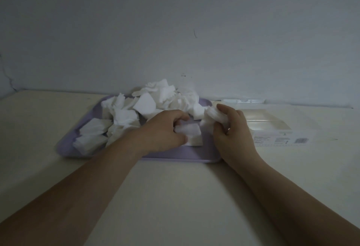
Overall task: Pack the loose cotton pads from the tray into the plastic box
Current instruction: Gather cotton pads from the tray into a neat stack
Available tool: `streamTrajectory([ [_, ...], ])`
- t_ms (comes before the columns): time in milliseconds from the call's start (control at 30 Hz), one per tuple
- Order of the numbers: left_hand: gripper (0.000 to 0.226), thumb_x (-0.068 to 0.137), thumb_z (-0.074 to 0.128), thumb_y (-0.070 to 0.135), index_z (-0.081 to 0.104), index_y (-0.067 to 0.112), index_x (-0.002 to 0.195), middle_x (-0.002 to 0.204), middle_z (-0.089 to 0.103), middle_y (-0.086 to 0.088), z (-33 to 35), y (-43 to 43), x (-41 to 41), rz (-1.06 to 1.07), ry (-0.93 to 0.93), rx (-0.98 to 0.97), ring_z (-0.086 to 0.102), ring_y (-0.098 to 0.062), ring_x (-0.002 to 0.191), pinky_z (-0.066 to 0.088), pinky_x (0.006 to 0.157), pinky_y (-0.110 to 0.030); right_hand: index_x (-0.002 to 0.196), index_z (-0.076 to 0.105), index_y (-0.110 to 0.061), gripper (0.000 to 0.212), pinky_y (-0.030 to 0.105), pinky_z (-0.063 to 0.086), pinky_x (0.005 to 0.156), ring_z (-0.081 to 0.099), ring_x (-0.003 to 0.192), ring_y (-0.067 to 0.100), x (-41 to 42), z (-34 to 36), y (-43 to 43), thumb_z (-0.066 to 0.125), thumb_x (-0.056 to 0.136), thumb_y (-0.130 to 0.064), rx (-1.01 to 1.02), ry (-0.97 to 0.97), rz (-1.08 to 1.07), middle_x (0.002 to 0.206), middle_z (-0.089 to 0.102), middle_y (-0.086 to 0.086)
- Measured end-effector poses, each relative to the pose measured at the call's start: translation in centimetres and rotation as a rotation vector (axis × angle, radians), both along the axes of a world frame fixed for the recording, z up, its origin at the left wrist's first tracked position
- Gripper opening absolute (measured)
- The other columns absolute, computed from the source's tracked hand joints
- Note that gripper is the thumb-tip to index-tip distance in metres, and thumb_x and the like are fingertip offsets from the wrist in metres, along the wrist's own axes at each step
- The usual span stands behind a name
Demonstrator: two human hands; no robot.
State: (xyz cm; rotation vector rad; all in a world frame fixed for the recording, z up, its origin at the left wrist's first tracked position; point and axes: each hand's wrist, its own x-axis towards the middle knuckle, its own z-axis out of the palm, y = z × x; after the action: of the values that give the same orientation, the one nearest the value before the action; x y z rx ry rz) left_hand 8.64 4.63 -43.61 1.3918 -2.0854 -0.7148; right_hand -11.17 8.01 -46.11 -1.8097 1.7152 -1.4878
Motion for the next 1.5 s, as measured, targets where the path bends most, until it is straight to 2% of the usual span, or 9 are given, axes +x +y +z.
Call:
streamTrajectory([
  [100, 0.017, 0.076, 0.082, 0.015, 0.07, 0.02, 0.087, 0.078, 0.064, 0.005, 0.2, 0.2, 0.0, -0.008, 0.046, -0.004, 0.053, -0.006, 0.063, 0.05, 0.068, -0.03, 0.137, 0.057, -0.019, 0.047, 0.009, 0.032, 0.091, 0.056, 0.112, 0.016, -0.1, 0.1, 0.0, 0.057, 0.093, -0.004, 0.01, -0.011, -0.008, 0.122, 0.052, -0.002],
  [300, 0.013, 0.083, 0.078, 0.012, 0.067, 0.014, 0.077, 0.068, 0.065, 0.002, 1.5, 0.4, -0.2, 0.083, 0.334, 0.027, 0.063, -0.008, 0.057, 0.055, 0.051, -0.027, 0.136, 0.057, -0.024, 0.048, 0.022, 0.041, 0.096, 0.059, 0.112, 0.018, -0.1, 0.3, 0.1, 0.06, 0.092, -0.007, 0.035, -0.034, -0.004, 0.12, 0.055, -0.005],
  [433, 0.009, 0.089, 0.076, 0.01, 0.068, 0.015, 0.087, 0.077, 0.072, -0.005, 1.6, 0.2, 0.1, 0.056, 0.623, 0.192, 0.067, -0.022, 0.066, 0.056, 0.058, -0.036, 0.135, 0.056, -0.03, 0.05, 0.018, 0.053, 0.08, 0.068, 0.086, 0.006, -0.3, 0.8, 0.3, 0.071, 0.089, -0.018, 0.09, -0.141, 0.024, 0.105, 0.068, -0.013],
  [600, 0.023, 0.092, 0.074, 0.007, 0.075, 0.023, 0.109, 0.077, 0.074, -0.001, 0.5, 0.4, 0.1, -0.07, 0.586, 0.237, 0.062, -0.013, 0.06, 0.043, 0.046, -0.026, 0.13, 0.059, -0.031, 0.052, 0.016, 0.056, 0.072, 0.072, 0.081, 0.001, -0.4, 1.0, 0.5, 0.081, 0.083, -0.026, 0.134, -0.26, 0.09, 0.097, 0.074, -0.012],
  [700, 0.046, 0.083, 0.08, -0.003, 0.07, 0.019, 0.122, 0.105, 0.079, -0.005, 0.4, 0.4, 0.2, -0.145, 0.641, 0.331, 0.076, -0.02, 0.097, 0.063, 0.078, -0.029, 0.13, 0.061, -0.025, 0.052, 0.026, 0.058, 0.075, 0.075, 0.082, 0.009, -0.5, 0.9, 0.3, 0.079, 0.082, -0.017, 0.167, -0.294, 0.119, 0.094, 0.078, -0.005],
  [833, 0.048, 0.077, 0.085, -0.003, 0.073, 0.019, 0.118, 0.116, 0.076, -0.01, -0.2, 0.3, 0.1, -0.131, 0.617, 0.294, 0.07, -0.03, 0.116, 0.057, 0.102, -0.045, 0.126, 0.065, -0.02, 0.048, 0.03, 0.061, 0.079, 0.075, 0.086, 0.011, -0.6, 0.6, 0.1, 0.073, 0.082, -0.003, 0.202, -0.286, 0.158, 0.095, 0.08, -0.003],
  [1133, 0.052, 0.073, 0.089, 0.002, 0.073, 0.029, 0.114, 0.099, 0.078, -0.006, -0.7, 0.3, -0.4, -0.028, 0.58, 0.149, 0.073, -0.025, 0.1, 0.06, 0.09, -0.044, 0.12, 0.072, -0.022, 0.03, 0.035, 0.061, 0.089, 0.074, 0.099, 0.011, -0.4, 0.7, 0.4, 0.07, 0.091, -0.013, 0.21, -0.271, 0.287, 0.103, 0.079, -0.006],
  [1267, 0.052, 0.075, 0.089, 0.004, 0.07, 0.029, 0.116, 0.091, 0.078, 0.004, -0.5, 0.6, -0.6, -0.019, 0.598, 0.131, 0.07, -0.003, 0.083, 0.057, 0.068, -0.021, 0.119, 0.073, -0.018, 0.035, 0.022, 0.056, 0.087, 0.07, 0.105, 0.012, -0.7, 1.3, 0.3, 0.06, 0.092, 0.001, 0.281, -0.433, 0.398, 0.107, 0.078, -0.002],
  [1500, 0.05, 0.08, 0.082, -0.005, 0.07, 0.021, 0.12, 0.099, 0.079, -0.002, -0.6, 0.5, -0.5, -0.06, 0.693, 0.2, 0.074, -0.015, 0.095, 0.062, 0.086, -0.029, 0.122, 0.071, -0.032, 0.033, 0.038, 0.057, 0.098, 0.071, 0.105, 0.008, -0.5, 0.1, -0.1, 0.076, 0.091, -0.021, 0.169, -0.286, 0.304, 0.115, 0.075, -0.01],
])
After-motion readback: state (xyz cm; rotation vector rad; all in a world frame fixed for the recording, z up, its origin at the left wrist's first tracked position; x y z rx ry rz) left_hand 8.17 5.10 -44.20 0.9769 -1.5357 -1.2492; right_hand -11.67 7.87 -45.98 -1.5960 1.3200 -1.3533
